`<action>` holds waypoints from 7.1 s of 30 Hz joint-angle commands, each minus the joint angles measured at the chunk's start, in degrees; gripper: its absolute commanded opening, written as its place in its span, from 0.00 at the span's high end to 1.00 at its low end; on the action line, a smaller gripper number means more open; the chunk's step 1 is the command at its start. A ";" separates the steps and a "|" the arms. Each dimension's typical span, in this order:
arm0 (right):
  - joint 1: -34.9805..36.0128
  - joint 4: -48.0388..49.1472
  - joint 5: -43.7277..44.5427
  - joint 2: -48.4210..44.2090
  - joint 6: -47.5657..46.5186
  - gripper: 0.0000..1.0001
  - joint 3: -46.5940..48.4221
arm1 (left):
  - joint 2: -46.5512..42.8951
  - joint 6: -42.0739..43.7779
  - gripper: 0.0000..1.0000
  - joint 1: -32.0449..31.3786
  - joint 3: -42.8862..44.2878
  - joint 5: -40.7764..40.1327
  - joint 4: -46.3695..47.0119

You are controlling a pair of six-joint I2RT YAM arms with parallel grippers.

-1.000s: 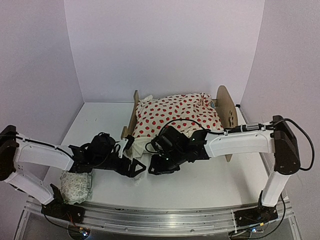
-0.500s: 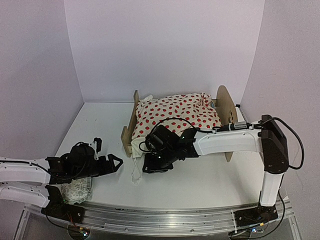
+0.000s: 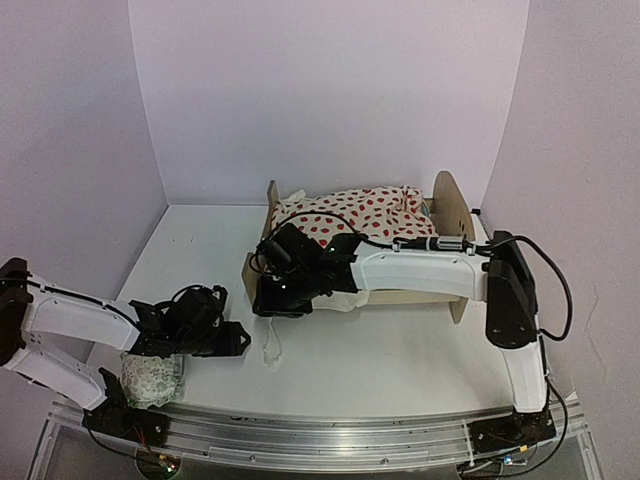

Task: Set up the pet bed
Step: Tie the left ropes of the mattress closest to the robot on the bed frame base.

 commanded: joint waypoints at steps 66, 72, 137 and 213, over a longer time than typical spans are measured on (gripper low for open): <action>-13.48 1.09 -6.35 13.06 -2.60 0.58 15.49 | 22.62 4.28 0.64 -3.19 15.79 -1.37 -2.40; -13.69 1.66 -7.22 12.58 -2.34 0.58 14.69 | 25.73 2.43 0.70 -5.37 19.65 -6.33 -9.29; -14.03 2.72 -22.75 -7.33 -3.80 0.46 -1.19 | 6.00 13.59 1.00 1.92 11.88 -5.11 3.31; -1.79 81.08 19.01 16.69 -13.48 1.00 -26.85 | 15.25 16.83 1.00 6.51 20.67 -6.15 0.65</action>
